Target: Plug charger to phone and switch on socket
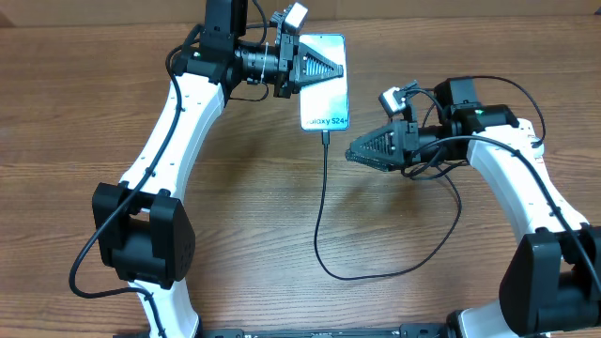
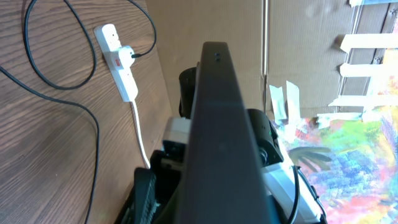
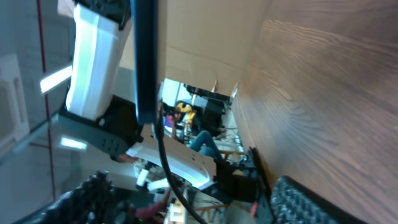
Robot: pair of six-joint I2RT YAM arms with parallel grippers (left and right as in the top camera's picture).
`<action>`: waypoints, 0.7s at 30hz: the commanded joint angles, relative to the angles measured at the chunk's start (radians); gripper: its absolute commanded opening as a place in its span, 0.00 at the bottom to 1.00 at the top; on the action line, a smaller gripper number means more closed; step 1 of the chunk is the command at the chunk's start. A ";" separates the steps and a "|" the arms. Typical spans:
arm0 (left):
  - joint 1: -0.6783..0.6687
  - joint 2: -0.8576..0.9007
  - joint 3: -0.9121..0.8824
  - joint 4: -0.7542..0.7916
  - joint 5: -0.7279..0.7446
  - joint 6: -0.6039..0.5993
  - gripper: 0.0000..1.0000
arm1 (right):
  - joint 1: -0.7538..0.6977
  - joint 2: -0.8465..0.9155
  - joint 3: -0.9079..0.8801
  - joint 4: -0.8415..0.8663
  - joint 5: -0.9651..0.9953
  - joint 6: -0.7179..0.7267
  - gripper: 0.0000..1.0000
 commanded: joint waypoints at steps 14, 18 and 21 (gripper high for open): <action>-0.033 -0.012 0.005 0.005 0.058 0.014 0.04 | 0.017 -0.014 0.009 0.262 -0.036 0.316 0.31; -0.033 -0.012 0.005 0.005 0.039 0.014 0.04 | 0.017 -0.014 0.009 0.262 -0.036 0.316 0.29; -0.033 -0.012 0.005 0.005 0.028 0.014 0.04 | 0.017 -0.014 0.009 0.263 -0.036 0.317 0.26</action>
